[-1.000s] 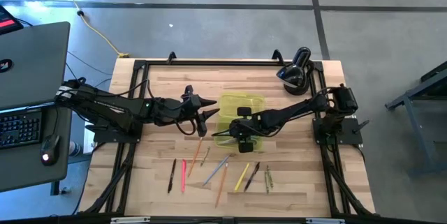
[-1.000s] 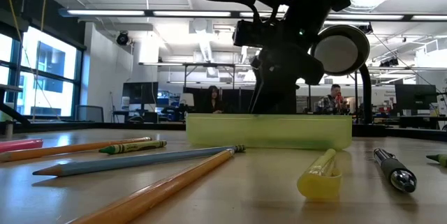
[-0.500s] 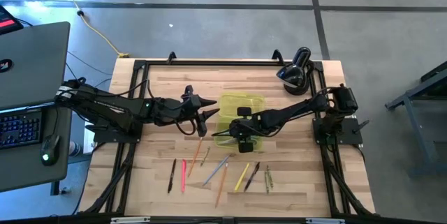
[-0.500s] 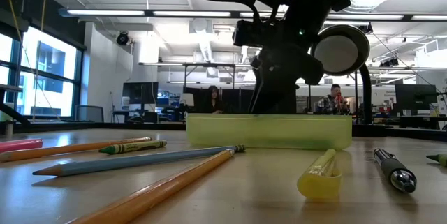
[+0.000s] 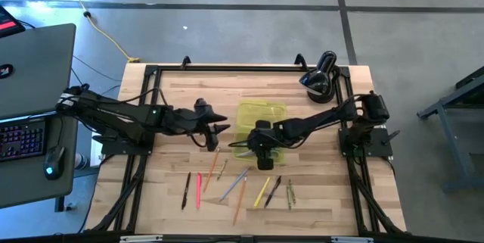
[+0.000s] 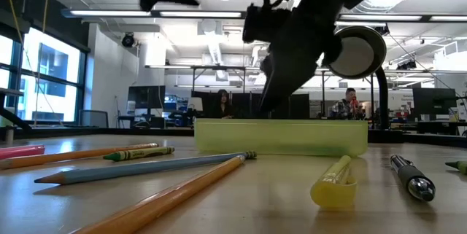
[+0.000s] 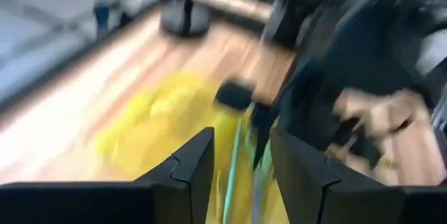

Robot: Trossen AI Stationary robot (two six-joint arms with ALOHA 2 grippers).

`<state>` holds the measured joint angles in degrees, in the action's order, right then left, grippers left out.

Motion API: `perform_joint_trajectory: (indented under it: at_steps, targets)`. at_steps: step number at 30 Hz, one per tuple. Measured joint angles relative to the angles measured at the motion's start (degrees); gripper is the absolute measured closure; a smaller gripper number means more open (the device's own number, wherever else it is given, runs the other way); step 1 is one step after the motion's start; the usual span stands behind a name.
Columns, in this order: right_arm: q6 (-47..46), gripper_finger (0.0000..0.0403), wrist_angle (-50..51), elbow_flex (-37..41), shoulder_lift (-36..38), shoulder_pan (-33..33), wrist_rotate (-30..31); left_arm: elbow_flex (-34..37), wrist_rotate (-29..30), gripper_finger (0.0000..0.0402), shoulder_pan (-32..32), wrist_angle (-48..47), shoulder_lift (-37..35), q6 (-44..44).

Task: Pick & place school supplies into a supply box
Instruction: Put the black pen into the yellow supply box

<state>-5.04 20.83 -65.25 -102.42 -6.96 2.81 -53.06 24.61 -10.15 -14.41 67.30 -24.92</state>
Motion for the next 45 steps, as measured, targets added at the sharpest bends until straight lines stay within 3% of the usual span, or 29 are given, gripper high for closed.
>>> perform_joint_trajectory:
  at_steps: [4, 8, 14, 18, 23, 27, 34, 39, 45]
  targets:
    - [0.9, 0.0295, 0.3, 0.0, 2.3, -0.8, -2.1, 0.0, -5.1, 0.0230, 0.0, -12.7, -0.8, -10.5]
    - [-0.4, 0.0295, -1.5, 0.0, 3.6, -1.8, -2.1, 0.1, -15.4, 0.0230, -0.7, -26.8, -0.8, -23.8]
    - [-1.7, 0.0295, -3.1, 0.1, 5.0, -1.6, -1.6, 0.6, -15.4, 0.0230, -9.0, -38.3, -0.4, -40.4]
    - [-2.0, 0.0295, -2.6, 0.1, 5.8, -0.9, -1.4, 0.6, -15.0, 0.0230, -18.4, -37.3, -0.4, -53.4]
    - [-1.8, 0.0295, -2.5, 0.1, 6.7, -0.7, 1.7, 0.6, -6.0, 0.0230, -31.3, -34.3, 1.6, -70.2]
    - [-2.0, 0.0295, -2.4, 0.1, 6.8, -0.7, 4.4, 0.5, -5.2, 0.0230, -37.5, -36.4, 3.7, -80.8]
    - [-2.0, 0.0295, -2.8, 0.1, 6.8, -0.7, 5.5, 0.7, -6.7, 0.0230, -42.4, -36.2, 10.4, -92.2]
    - [-2.0, 0.0295, -4.5, 0.1, 6.8, -0.6, 5.9, 0.7, -10.4, 0.0230, -42.4, -29.8, 16.0, -93.9]
    - [0.9, 0.0295, -8.7, 0.1, 6.8, -0.6, 5.9, 0.6, -10.6, 0.0230, -42.4, -24.8, 20.7, -96.5]
